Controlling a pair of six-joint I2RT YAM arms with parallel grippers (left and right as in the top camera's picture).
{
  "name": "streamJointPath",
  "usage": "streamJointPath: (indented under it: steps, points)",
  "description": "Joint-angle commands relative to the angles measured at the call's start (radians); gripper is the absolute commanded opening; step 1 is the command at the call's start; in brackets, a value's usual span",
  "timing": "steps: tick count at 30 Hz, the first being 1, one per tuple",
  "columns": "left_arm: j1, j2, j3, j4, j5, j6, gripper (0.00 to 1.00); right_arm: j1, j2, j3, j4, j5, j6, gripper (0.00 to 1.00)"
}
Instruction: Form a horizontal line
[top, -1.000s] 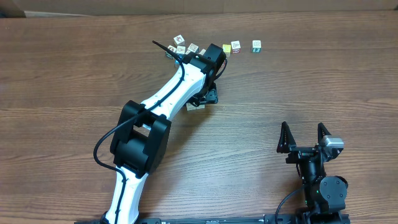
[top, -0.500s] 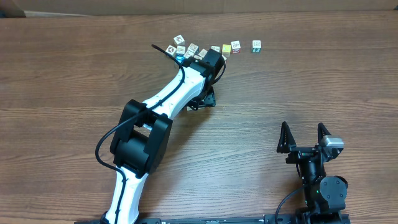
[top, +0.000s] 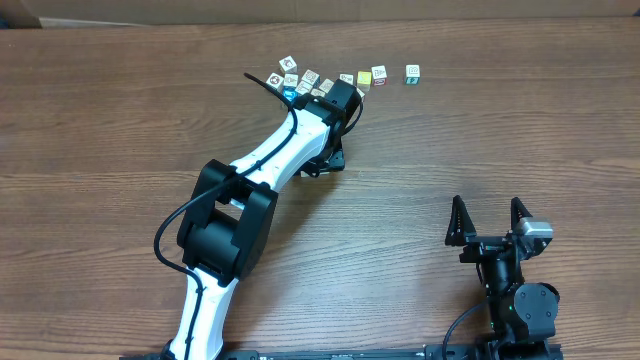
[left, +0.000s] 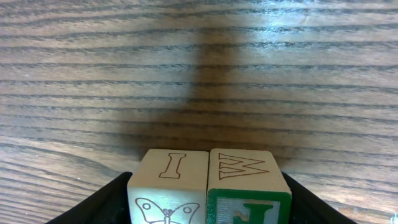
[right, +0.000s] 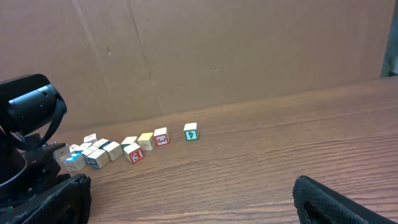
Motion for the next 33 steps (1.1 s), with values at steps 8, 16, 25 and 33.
streamJointPath:
  steps: [8, 16, 25, 33]
  points:
    - [-0.002, -0.021, -0.008, 0.011, -0.01, 0.076, 0.59, -0.003, -0.01, -0.014, 0.004, -0.001, -0.005, 1.0]
    - [-0.002, -0.021, -0.008, 0.008, 0.015, 0.099, 0.58, -0.003, -0.01, -0.014, 0.004, -0.001, -0.005, 1.0]
    - [-0.002, -0.021, -0.008, -0.003, 0.047, 0.097, 0.57, -0.003, -0.01, -0.014, 0.004, -0.001, -0.005, 1.0]
    - [-0.002, -0.021, -0.008, -0.003, 0.054, 0.094, 0.59, -0.003, -0.01, -0.014, 0.004, -0.001, -0.005, 1.0]
